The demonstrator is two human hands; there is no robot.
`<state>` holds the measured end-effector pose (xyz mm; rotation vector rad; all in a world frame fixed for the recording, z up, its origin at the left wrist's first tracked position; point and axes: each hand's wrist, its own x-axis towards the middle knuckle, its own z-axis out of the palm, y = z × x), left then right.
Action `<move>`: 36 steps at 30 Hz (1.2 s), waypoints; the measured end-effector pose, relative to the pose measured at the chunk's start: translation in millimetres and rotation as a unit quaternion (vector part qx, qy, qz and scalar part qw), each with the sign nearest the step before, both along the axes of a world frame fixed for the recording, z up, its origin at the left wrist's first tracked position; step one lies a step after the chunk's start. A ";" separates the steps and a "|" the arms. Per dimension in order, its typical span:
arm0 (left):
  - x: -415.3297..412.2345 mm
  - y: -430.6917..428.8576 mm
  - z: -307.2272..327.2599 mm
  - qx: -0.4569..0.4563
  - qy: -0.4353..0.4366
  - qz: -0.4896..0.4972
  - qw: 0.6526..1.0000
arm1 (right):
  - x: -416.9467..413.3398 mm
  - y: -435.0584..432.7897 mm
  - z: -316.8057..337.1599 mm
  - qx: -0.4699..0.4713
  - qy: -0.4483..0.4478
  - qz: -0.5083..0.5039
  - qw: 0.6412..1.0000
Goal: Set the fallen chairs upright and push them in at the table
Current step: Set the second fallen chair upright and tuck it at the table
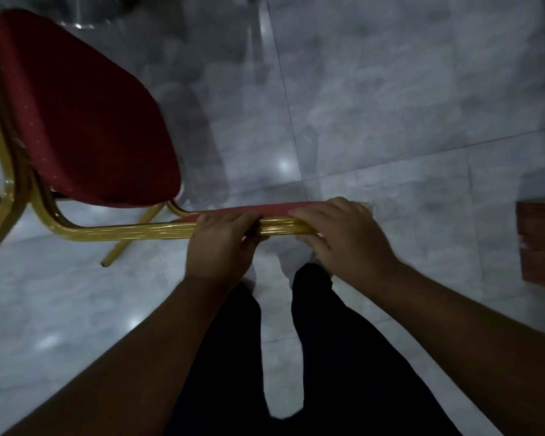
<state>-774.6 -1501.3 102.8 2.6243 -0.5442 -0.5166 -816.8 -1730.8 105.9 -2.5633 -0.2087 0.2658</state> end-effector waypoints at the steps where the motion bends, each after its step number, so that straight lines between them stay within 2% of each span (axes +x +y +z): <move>1: 0.2 11.2 15.4 -0.011 -0.006 0.008 1.000 | -1.6 3.9 13.5 0.019 0.008 -0.013 1.000; 5: -2.2 63.3 72.3 -0.043 -0.028 0.026 0.998 | -7.1 21.4 62.6 0.097 0.037 -0.075 0.992; 8: -9.9 106.7 105.2 -0.058 -0.045 0.018 0.997 | -10.5 52.1 105.3 0.121 0.013 -0.024 0.992; 12: -21.0 165.7 139.5 -0.050 -0.057 -0.011 0.997 | -14.3 104.2 158.4 0.070 -0.038 0.018 0.997; 18: -23.6 214.1 219.2 -0.111 -0.108 -0.077 0.985 | -4.3 201.2 237.3 0.009 -0.123 0.078 0.989; 23: -47.9 279.6 262.1 -0.127 -0.125 0.005 0.984 | -3.7 275.6 280.8 -0.002 -0.179 0.114 0.977; 26: -72.5 313.5 279.1 -0.128 -0.163 0.077 0.975 | -11.0 308.9 299.3 0.030 -0.193 0.144 0.970; 30: -106.0 354.8 297.5 -0.142 -0.176 0.197 0.954 | -23.2 300.6 298.6 0.099 -0.142 0.148 0.974; 33: -120.0 386.8 312.5 -0.140 -0.161 0.222 0.951 | -31.4 299.0 288.6 0.105 -0.112 0.118 0.981; 36: -132.2 410.4 330.0 -0.124 -0.175 0.242 0.946 | -42.0 332.7 294.4 0.096 -0.114 0.117 0.982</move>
